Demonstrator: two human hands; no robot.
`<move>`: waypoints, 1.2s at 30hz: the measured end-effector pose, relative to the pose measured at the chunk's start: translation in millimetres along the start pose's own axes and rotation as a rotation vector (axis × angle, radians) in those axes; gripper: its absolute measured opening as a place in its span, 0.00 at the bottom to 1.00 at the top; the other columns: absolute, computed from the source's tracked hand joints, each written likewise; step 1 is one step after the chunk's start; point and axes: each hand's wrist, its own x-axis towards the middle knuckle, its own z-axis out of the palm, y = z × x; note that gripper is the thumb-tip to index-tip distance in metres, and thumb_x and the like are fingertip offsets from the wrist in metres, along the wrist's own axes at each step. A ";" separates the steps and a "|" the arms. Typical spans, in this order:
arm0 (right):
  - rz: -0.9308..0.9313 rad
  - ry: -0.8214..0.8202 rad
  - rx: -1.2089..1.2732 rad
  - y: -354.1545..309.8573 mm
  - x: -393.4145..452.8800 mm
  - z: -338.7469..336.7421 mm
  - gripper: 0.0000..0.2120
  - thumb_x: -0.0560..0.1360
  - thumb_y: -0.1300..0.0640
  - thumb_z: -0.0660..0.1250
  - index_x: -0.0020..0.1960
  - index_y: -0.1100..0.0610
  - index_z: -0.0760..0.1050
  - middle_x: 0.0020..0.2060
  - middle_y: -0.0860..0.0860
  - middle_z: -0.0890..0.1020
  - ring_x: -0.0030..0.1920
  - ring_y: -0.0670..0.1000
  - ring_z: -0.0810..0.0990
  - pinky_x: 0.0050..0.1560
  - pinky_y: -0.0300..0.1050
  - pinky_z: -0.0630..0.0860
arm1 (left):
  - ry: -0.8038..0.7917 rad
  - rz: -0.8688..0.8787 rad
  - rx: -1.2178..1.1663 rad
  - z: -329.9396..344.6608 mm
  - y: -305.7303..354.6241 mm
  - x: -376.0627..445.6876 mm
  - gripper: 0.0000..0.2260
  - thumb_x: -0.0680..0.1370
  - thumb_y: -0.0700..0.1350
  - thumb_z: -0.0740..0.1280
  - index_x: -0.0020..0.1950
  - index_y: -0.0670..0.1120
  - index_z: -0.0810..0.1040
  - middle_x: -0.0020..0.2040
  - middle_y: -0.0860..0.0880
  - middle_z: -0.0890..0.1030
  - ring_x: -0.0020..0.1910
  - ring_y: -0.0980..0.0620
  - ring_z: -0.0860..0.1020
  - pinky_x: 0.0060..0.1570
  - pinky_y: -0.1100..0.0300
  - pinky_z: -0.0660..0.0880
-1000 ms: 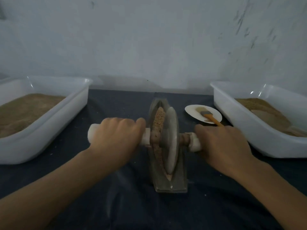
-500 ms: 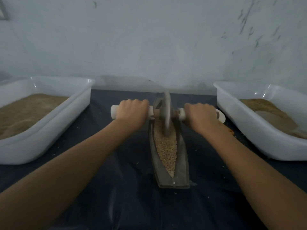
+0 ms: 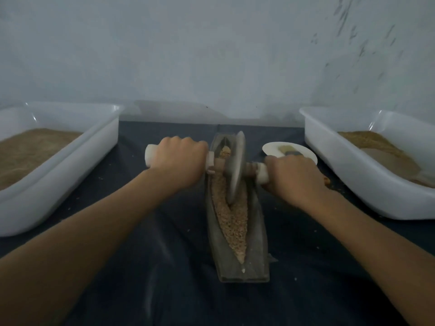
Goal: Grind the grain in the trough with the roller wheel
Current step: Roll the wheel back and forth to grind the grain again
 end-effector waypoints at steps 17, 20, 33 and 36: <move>-0.211 0.090 -0.008 -4.6 -58.5 -52.8 0.23 0.53 0.48 0.80 0.32 0.50 0.65 0.21 0.46 0.69 0.20 0.48 0.63 0.22 0.35 0.53 | 0.093 0.094 0.015 -37.0 -1.5 -85.1 0.24 0.60 0.50 0.77 0.36 0.52 0.60 0.24 0.55 0.59 0.20 0.55 0.55 0.26 0.64 0.48; -0.168 0.070 -0.124 -4.5 -32.0 -37.8 0.19 0.58 0.48 0.77 0.33 0.52 0.68 0.25 0.50 0.74 0.25 0.55 0.74 0.26 0.40 0.56 | 0.032 -0.014 0.006 -8.8 0.0 -61.8 0.14 0.72 0.52 0.67 0.39 0.53 0.60 0.28 0.55 0.63 0.24 0.55 0.59 0.27 0.60 0.52; -0.094 0.064 -0.150 -12.6 13.8 -26.0 0.17 0.70 0.51 0.70 0.39 0.51 0.60 0.33 0.51 0.75 0.31 0.54 0.70 0.30 0.46 0.58 | 0.026 -0.088 -0.123 16.8 -7.1 -25.1 0.10 0.73 0.52 0.65 0.40 0.52 0.64 0.32 0.53 0.70 0.29 0.49 0.68 0.32 0.57 0.63; -0.191 0.148 -0.139 -10.2 -32.7 -41.8 0.19 0.60 0.50 0.76 0.35 0.53 0.65 0.26 0.50 0.74 0.26 0.55 0.74 0.27 0.40 0.53 | 0.120 0.081 -0.040 -10.0 -7.4 -70.2 0.19 0.65 0.51 0.73 0.37 0.53 0.61 0.25 0.56 0.62 0.21 0.56 0.57 0.25 0.62 0.52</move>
